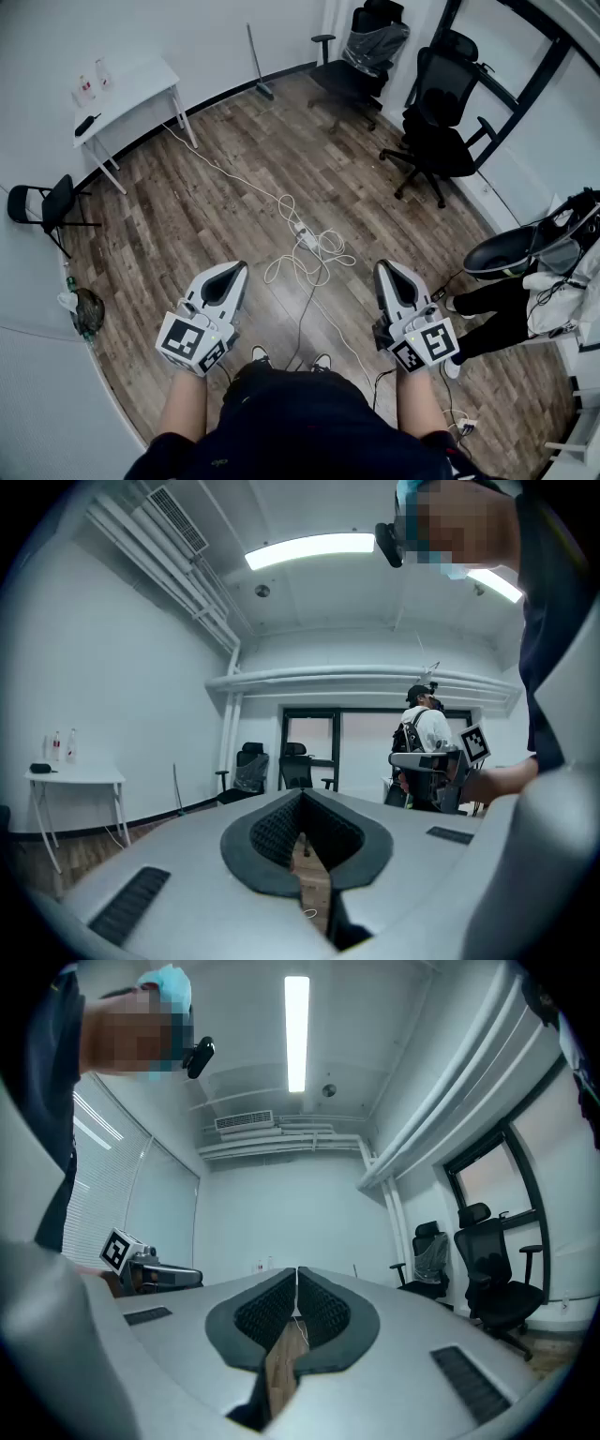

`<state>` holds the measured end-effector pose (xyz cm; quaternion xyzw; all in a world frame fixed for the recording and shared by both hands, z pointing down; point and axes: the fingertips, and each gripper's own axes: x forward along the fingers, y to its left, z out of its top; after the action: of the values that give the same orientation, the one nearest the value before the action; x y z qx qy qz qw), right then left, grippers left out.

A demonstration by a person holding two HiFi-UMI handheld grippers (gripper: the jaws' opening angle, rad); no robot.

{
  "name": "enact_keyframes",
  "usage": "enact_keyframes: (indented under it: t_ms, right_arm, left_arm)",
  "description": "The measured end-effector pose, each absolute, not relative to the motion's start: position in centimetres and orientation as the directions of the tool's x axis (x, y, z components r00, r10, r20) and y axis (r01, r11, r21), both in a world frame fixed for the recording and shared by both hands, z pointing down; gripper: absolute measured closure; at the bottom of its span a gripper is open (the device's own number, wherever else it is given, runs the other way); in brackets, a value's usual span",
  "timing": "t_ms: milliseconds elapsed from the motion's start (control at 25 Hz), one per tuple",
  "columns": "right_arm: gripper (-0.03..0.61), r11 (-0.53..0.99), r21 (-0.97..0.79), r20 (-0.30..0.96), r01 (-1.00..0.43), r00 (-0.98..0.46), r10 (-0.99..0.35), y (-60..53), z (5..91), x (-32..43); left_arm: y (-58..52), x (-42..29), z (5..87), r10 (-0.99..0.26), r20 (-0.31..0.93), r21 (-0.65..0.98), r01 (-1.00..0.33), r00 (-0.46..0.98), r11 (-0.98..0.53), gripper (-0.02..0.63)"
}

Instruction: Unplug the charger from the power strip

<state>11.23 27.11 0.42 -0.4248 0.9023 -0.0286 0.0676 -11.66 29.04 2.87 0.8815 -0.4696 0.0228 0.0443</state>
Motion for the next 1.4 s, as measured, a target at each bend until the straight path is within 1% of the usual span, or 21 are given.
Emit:
enact_keyframes:
  t_ms: [560,1040,1200,1400]
  right_arm:
    - [0.554,0.634,-0.128,-0.072,-0.763,-0.63,-0.773,26.4,1.8,9.8]
    - [0.554,0.625,-0.146,-0.043,-0.767,-0.626,-0.779,26.1,3.6,8.1]
    - [0.554,0.613,-0.143,-0.022,-0.777,-0.617,-0.787,26.2,4.1,7.1]
    - [0.554,0.599,-0.127,0.002,-0.791,-0.604,-0.797,25.9,4.8,5.3]
  left_arm:
    - [28.5,-12.6,3.7,-0.825,0.085,0.064,-0.829,0.559,-0.556,0.595]
    - [28.3,-13.9,4.8,-0.817,0.113,0.075,-0.825,0.565,-0.56,0.595]
    - [28.1,-14.8,5.3,-0.805,0.125,0.075,-0.814,0.58,-0.575,0.595]
    - [28.1,-15.9,5.2,-0.764,0.08,0.079,-0.768,0.64,-0.635,0.595]
